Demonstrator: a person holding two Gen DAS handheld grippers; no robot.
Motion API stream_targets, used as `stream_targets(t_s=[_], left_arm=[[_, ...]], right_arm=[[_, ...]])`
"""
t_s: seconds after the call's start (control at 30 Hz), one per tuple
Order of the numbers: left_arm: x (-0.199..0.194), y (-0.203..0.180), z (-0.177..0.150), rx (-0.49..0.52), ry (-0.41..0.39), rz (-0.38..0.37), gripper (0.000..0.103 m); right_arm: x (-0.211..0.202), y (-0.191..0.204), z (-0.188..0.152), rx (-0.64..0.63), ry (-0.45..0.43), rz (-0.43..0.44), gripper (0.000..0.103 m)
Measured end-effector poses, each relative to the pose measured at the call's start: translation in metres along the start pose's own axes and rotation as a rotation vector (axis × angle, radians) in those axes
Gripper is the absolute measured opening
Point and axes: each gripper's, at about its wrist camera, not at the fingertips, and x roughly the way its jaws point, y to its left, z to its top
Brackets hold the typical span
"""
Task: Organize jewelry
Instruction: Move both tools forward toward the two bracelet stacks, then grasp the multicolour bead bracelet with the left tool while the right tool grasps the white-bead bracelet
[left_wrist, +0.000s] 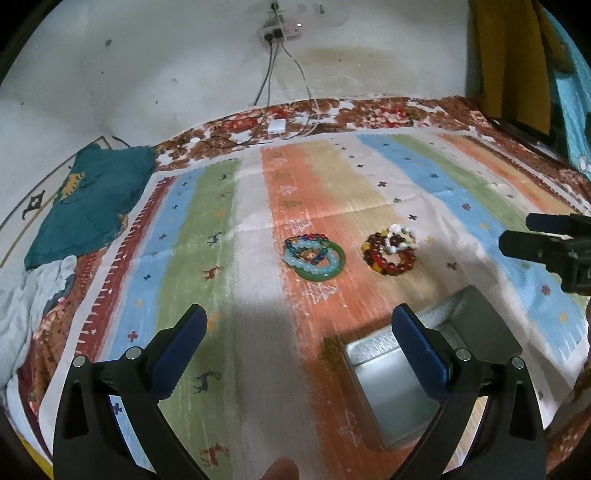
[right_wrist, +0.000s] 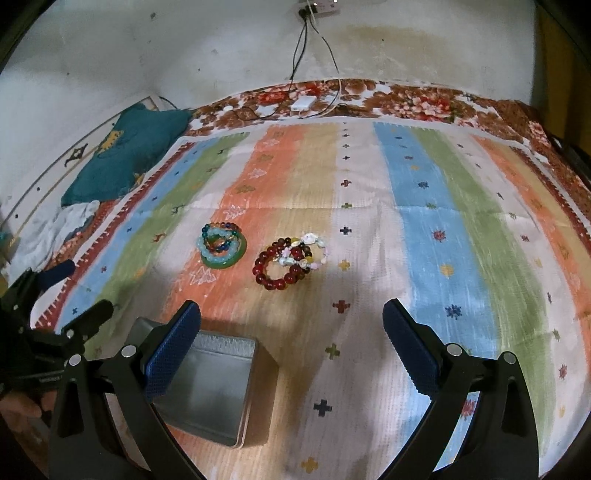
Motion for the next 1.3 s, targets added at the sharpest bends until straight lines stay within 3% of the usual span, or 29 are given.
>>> stream_targets(t_s=[0.3,0.9,1.3], left_arm=[[0.023,0.006,0.011,-0.022,0.022,-0.014,0.098],[0.096,0.047,0.038,-0.172,0.134,-0.083,0.097],[0.136,0.050,0.059,-0.193,0.168,-0.117,0.097]], right_arm=[[0.020,-0.004,0.014,0.005,0.022,-0.005,0.100],[0.068,-0.027,0.041,0.087,0.094,-0.016,0.100],[0.109,-0.042,0.050,0.169,0.159,0.001,0.100]])
